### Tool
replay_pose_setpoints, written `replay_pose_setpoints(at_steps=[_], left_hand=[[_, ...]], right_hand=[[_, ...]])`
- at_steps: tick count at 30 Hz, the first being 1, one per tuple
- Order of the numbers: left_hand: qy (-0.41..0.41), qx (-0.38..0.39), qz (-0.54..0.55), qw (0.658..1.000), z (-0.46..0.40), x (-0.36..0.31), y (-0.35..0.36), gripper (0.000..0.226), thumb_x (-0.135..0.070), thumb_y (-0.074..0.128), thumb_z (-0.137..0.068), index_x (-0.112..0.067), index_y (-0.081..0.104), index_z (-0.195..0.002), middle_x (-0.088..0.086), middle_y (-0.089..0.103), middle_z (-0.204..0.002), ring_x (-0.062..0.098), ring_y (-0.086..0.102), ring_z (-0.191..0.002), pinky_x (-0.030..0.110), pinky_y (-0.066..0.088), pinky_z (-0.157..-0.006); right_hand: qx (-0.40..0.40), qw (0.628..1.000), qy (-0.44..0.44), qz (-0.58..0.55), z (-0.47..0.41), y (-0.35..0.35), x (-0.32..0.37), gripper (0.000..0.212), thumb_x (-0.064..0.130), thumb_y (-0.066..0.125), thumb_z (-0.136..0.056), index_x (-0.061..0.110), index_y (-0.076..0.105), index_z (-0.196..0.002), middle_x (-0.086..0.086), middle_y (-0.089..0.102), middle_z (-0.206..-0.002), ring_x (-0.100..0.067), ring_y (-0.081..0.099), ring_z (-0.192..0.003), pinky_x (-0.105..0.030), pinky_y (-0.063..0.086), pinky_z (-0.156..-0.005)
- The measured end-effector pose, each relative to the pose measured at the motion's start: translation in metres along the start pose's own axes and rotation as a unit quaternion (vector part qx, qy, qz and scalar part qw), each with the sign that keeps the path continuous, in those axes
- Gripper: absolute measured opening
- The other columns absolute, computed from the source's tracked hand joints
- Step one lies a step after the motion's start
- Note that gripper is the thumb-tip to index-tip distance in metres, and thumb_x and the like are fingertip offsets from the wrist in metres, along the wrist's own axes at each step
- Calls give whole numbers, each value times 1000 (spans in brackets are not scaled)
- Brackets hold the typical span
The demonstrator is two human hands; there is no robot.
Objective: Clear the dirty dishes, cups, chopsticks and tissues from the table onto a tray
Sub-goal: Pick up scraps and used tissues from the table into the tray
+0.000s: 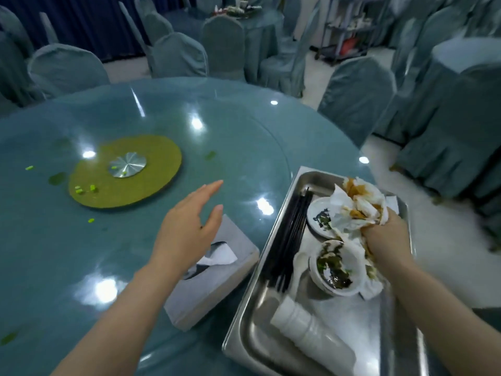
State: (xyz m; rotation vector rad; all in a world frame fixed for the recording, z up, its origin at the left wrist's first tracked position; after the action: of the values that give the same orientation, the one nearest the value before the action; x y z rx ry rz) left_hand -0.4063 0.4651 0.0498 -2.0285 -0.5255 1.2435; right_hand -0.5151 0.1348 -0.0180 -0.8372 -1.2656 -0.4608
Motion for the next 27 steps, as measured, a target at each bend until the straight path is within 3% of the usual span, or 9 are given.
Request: replay_pose_setpoints(at_steps=[4,7,11,15,18,23,25,27], left_hand=[[4,34,27,999,-2,-27,33,46,-23,55,-92,-28,47,-137,-12,50,-138,3,46,-123,4,23,-92],[0,53,53,997,4,-41,53,46,-21,55,-92,-28,48,-136,-11,51,-136,-3,48,-109,3,25,-87],[-6,87,71,994,19,-50,75,45,-28,53,-91,-36,47,-135,-25,46,-127,-26,44,-94,-9,25,-78],[-10,104,61,993,28,-51,88,45,-28,53,-90,-36,47,-134,-28,44,-123,-16,45,-70,-10,25,-73],[-13,104,60,993,34,-53,93,44,-24,54,-91,-30,48,-134,-25,43,-122,-14,45,-75,-11,23,-75],[-27,110,76,991,46,-52,96,43,-24,53,-92,-30,47,-135,-22,45,-125,-20,41,-84,-8,25,-79],[-53,109,91,988,55,-46,94,44,-25,53,-92,-31,46,-135,-20,47,-129,-21,40,-99,2,25,-89],[-76,108,103,986,65,-40,91,43,-25,53,-92,-30,47,-135,-15,49,-134,-6,42,-116,16,28,-97]], right_hand=[[-33,998,46,7,-10,-39,-18,5,26,63,-87,28,65,-90,12,67,-87,-10,62,-78,-23,45,-59],[-37,998,43,16,-13,-51,-25,9,25,65,-85,30,64,-79,15,66,-78,-6,62,-72,-20,42,-52],[-10,996,71,50,-5,-52,-54,14,25,60,-86,28,66,-99,8,69,-88,-15,64,-81,-28,50,-64],[-23,991,115,59,4,-50,-82,31,15,60,-83,23,62,-113,2,67,-97,-21,62,-87,-29,46,-71],[21,985,159,59,13,-44,-97,36,16,65,-84,17,57,-119,0,64,-103,-21,61,-88,-33,49,-71],[66,976,175,114,27,-45,-94,44,20,56,-88,19,46,-131,-4,56,-127,-25,54,-107,-37,47,-83],[76,976,136,150,36,-47,-80,52,22,55,-88,24,39,-137,-4,50,-136,-26,49,-117,-40,45,-92],[108,977,76,166,50,-43,-62,59,23,56,-88,28,34,-143,1,44,-142,-22,46,-122,-37,43,-93]])
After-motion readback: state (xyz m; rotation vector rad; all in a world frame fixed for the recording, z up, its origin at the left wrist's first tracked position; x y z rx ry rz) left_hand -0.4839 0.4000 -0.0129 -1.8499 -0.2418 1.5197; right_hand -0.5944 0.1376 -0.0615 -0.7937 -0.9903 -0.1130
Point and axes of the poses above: each hand's wrist, its own z-axis away from the middle knuckle, its own y-axis out of the palm, x = y × z, the point moved 5 cm from there along -z, towards the middle knuckle
